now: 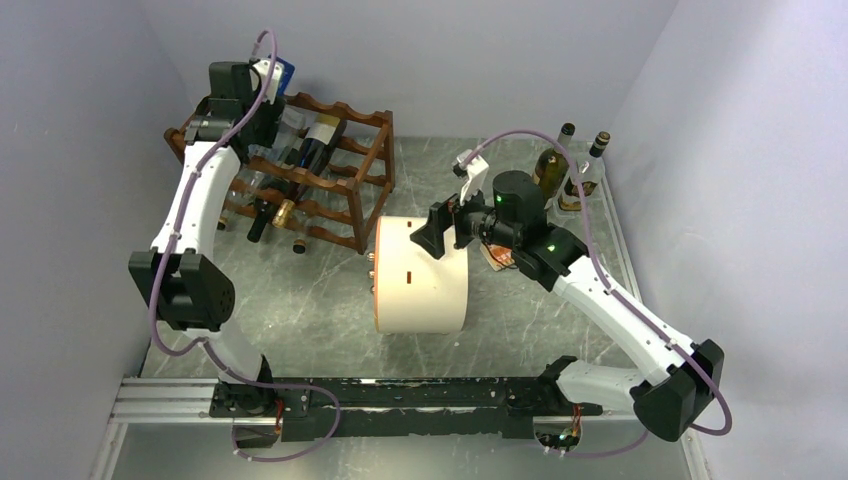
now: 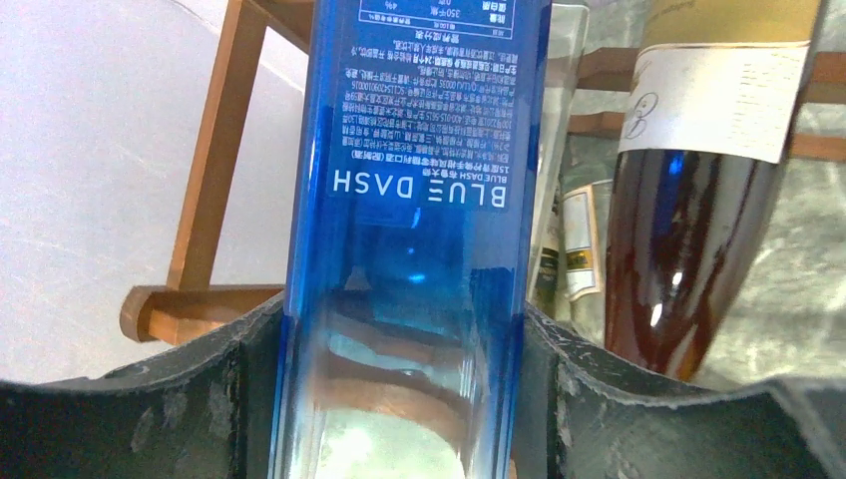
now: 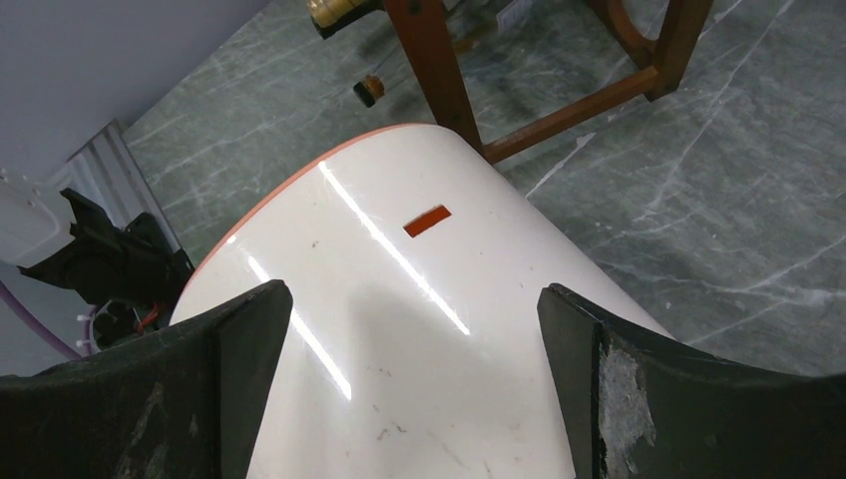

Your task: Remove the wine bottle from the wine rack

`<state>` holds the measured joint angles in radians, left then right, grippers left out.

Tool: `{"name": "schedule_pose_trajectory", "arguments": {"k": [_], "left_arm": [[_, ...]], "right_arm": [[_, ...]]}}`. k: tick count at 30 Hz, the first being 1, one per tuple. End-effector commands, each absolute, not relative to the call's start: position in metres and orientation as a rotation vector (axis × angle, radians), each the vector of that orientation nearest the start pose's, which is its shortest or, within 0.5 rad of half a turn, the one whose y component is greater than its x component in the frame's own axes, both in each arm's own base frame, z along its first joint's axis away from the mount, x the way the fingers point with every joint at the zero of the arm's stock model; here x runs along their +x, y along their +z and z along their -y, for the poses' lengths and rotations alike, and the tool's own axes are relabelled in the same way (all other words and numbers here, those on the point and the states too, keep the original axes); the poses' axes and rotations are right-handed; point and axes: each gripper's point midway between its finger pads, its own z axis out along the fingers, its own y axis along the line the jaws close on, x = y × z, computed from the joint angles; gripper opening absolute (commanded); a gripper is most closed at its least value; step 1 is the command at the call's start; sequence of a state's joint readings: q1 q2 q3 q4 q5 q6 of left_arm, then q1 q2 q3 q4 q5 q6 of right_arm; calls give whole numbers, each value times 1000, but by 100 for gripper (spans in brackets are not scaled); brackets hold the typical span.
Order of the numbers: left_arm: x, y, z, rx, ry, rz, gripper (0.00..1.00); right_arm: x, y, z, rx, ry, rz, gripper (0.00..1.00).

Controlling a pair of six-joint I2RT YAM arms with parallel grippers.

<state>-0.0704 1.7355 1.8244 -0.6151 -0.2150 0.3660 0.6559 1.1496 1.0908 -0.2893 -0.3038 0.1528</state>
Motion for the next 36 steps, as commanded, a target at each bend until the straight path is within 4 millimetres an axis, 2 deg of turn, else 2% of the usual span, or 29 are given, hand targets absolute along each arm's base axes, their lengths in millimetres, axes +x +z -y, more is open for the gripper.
{"name": "schedule_pose_trajectory", "arguments": {"k": [1,6,11,14,20,23,30,36], "left_arm": [[480,398,14,204,183,-1835,7],[458,416,32,191,37,-1836,7],[427,430,52,148,-142,-1844,7],[401,445,70,127,-296,-1817,7],[352,451,117,130,-677,-1790,7],[332,448,134,127,-835,-1806,7],[288,448,160,226,-1063,-1811,7],[267,427,161,245,-1093,-1918,7]], "right_arm": [[257,310,-275,-680,857,-1788,100],[257,311,-275,-641,872,-1805,100],[263,309,-269,-561,840,-1852,100],[269,309,-261,-510,790,-1880,100],[283,312,-242,-428,649,-1924,100],[283,325,-236,-418,630,-1883,100],[289,372,-233,-448,602,-1722,100],[283,404,-251,-627,600,-1553,99]]}}
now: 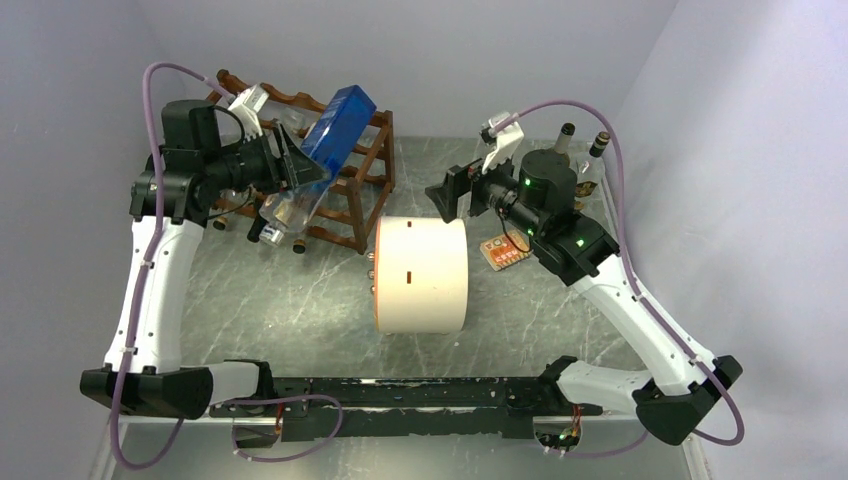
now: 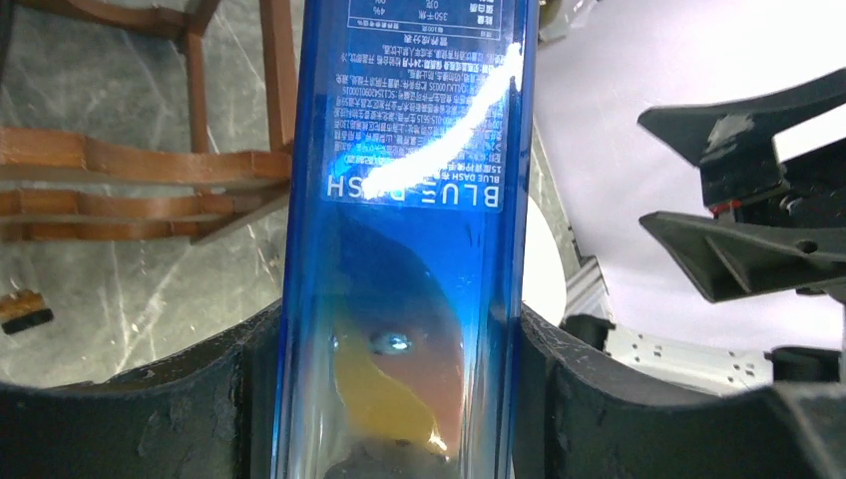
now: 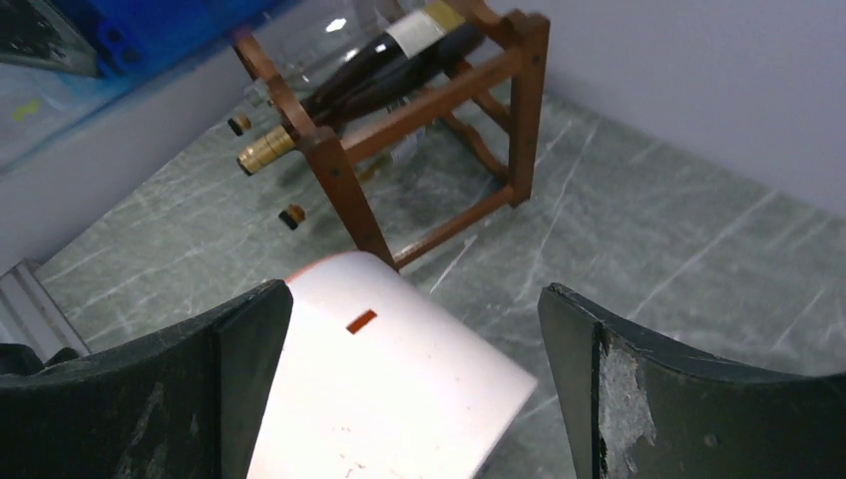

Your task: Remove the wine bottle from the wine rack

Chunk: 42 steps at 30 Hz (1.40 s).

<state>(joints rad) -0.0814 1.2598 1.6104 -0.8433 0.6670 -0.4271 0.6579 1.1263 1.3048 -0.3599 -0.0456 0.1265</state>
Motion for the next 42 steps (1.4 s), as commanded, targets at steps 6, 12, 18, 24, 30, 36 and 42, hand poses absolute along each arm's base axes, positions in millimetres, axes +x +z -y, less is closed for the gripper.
{"name": "schedule_pose_trajectory", "arguments": {"k": [6,12,18,24,30,36,42], "left_arm": [[247,426,162,278,-1113,-1918,7],[236,415,159,269,-1091,-1956,7],[227,401,158,249,-1081,-1996,7],[218,395,156,287,-1045,-1989,7],[214,383,153,278,-1004,-2027,7],[208,373,152,285,-979,-2054,7],[204,374,154,308,-976,-2049,7]], "right_arm": [[289,424,-281,-713,550,-1521,98],[277,431,-327,-889,477,-1425,100],[217,422,-369,-1308,447,-1085,100],[199,414,-391,-1384,288,-950,100],[199,412,-405,-1468,184,-867,100],[198,399,-412,-1599,26,-639,100],[201,386,-428,-1727,-27,-566,100]]}}
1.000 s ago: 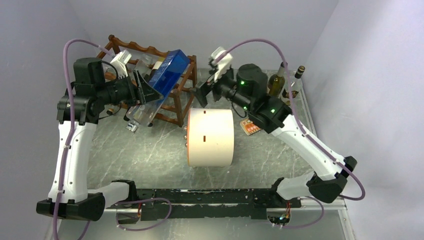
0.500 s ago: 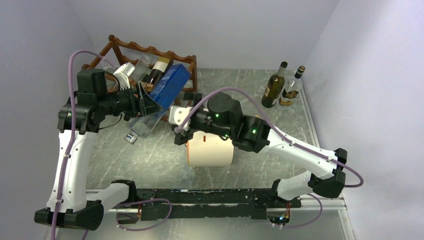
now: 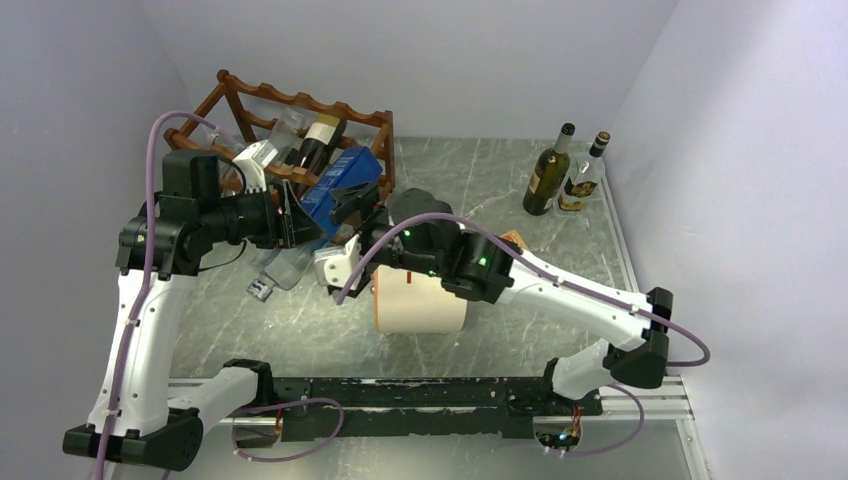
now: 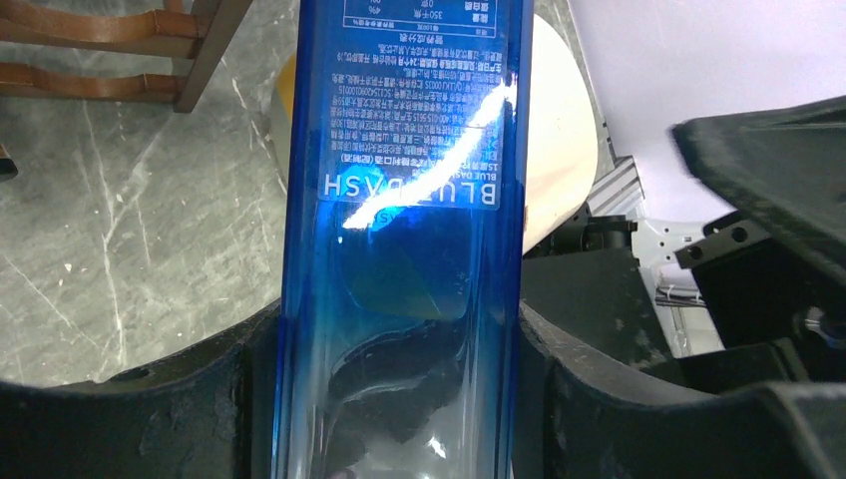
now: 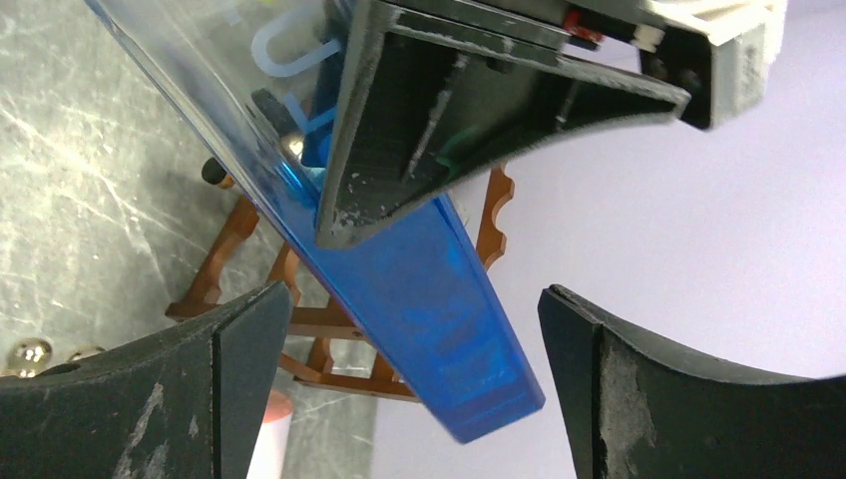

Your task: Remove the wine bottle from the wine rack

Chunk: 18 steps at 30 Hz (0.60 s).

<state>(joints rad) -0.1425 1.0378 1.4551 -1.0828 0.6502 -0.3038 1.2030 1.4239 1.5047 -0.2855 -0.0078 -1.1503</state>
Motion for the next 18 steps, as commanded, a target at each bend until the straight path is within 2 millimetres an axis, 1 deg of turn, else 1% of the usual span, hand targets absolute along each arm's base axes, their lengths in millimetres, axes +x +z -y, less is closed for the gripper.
{"name": "schedule_pose_trajectory", "arguments": {"k": [1,6,12,16,18], "left_arm": [[203,374,154,310,-976,-2051,7],[203,374,154,311,-963,-2053,7],[203,374,156,324,-962,-2055,7],[204,373,155,327,-947,-2057,7],[204,373,155,328,-945,-2058,7]], "right_arm": [[202,384,-431,-1735,-34,-562,100],[210,367,-443,-1803,-76,-550,99],[221,354,-456,-1848,-131,-539,93],[232,351,-460,-1858,-124,-541,91],[236,350,-460,-1870,-108,-543,87]]}}
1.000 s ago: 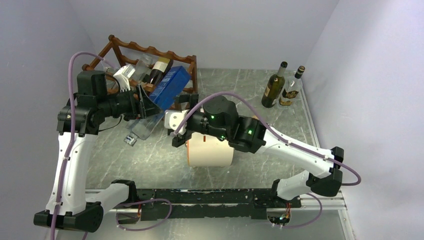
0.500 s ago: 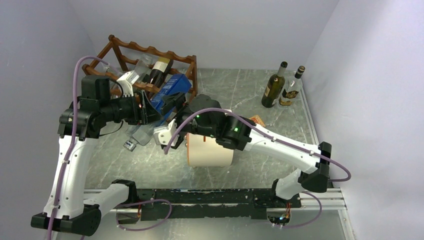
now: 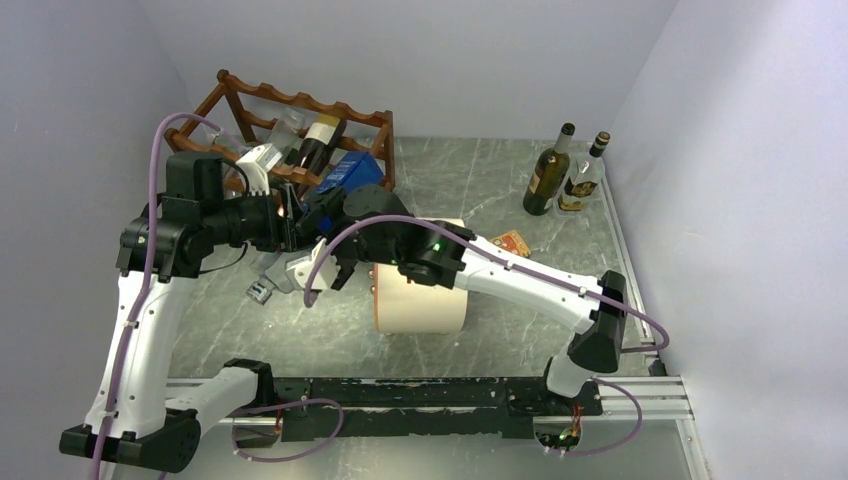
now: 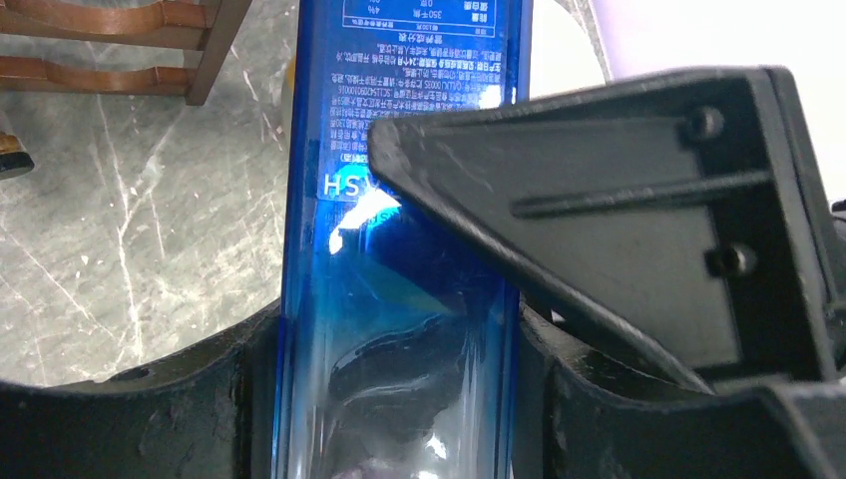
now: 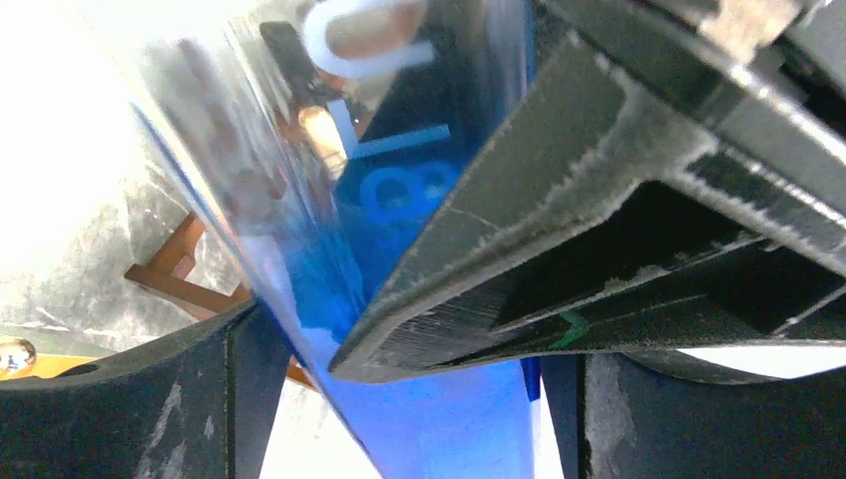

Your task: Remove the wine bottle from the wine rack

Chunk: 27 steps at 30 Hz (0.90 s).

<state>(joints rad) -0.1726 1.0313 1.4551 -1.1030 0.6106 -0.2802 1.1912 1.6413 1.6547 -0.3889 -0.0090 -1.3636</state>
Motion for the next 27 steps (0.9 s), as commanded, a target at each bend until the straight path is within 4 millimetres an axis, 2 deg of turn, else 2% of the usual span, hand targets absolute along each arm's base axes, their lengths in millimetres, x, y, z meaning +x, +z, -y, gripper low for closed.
{"name": "schedule_pose_trajectory", "arguments": {"k": [1,7,10,13,16,19,21,27], "left_arm": [[203,372,155,329,-944,-2059,7],[203,372,156,337,-950,-2060,7],[207,369,153,322,-922,-2076,7],[209,368,151,311,-906,-2096,8],[207,372,153,325,-920,-2082,15],[205,374,154,330,-926,-2072,29],[203,376,154,335,-934,-2066,43],[197,382,154,340,-940,-2041,78]], "right_arm": [[238,347,-461,-1879,-105,-545,83],[248,337,-464,-1913,-137,-531,69],[252,338,-466,-1919,-138,-531,57],[257,346,-469,-1874,-162,-521,22],[259,355,-471,-1833,-170,-506,1],[261,364,-472,-1789,-186,-500,0],[261,371,-471,-1751,-180,-495,0],[253,391,-467,-1652,-130,-467,0]]}}
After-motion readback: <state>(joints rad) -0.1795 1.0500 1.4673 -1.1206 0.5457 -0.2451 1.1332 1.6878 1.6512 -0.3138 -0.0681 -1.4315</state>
